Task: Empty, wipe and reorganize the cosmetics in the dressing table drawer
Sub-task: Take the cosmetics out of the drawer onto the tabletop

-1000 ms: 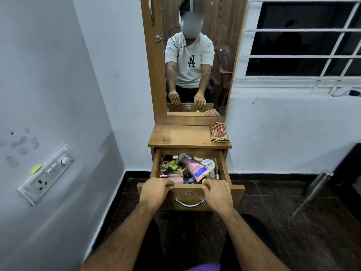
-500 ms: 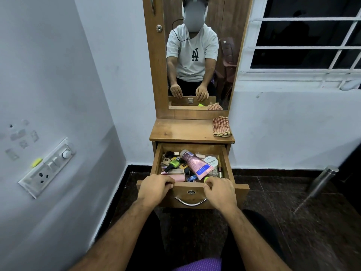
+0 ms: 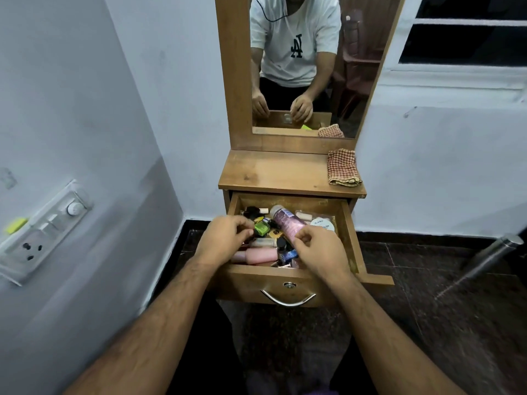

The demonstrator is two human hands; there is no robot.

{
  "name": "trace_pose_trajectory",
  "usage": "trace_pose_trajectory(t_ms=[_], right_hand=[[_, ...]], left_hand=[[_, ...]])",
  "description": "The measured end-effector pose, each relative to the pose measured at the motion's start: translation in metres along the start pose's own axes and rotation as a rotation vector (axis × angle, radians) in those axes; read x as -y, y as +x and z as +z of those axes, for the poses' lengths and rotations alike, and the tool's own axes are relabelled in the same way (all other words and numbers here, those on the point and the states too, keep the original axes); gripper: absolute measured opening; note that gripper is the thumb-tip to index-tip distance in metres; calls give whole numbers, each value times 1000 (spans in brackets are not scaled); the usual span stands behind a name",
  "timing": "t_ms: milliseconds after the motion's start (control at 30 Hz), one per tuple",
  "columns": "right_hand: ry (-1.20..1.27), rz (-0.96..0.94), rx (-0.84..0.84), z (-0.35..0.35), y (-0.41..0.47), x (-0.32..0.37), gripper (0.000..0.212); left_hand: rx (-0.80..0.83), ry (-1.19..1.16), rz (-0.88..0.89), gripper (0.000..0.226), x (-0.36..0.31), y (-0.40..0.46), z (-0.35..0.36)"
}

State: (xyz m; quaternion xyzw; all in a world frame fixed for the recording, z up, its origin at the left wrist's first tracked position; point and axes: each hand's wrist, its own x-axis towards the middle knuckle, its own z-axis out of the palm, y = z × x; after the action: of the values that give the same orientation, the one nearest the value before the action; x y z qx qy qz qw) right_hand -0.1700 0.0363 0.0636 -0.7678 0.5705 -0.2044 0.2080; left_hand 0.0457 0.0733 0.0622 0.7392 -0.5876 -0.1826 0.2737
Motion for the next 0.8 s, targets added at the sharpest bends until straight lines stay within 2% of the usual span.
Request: trace_pose_trajectory(t_ms=[167,300,400,500,700,800], right_hand=[[-47,-96,6,16,55,19,9],[-228,-143,88,30,92,28,15],[-350,-161,126,46,99,22,13],[-370,-173,120,53,99,12,17],[-467,-201,139,58,97,7,33],[-509,-191,110,65,98,9,38]], left_hand=[[-23,48,-21,19,2,40,11],[22,209,4,23,-6,62,22],[27,320,0,25,-5,60,35],[27,428,48,33,-2,52,47],[114,510,38,46,-4,52,51],[116,500,12,45,-5,51,52]])
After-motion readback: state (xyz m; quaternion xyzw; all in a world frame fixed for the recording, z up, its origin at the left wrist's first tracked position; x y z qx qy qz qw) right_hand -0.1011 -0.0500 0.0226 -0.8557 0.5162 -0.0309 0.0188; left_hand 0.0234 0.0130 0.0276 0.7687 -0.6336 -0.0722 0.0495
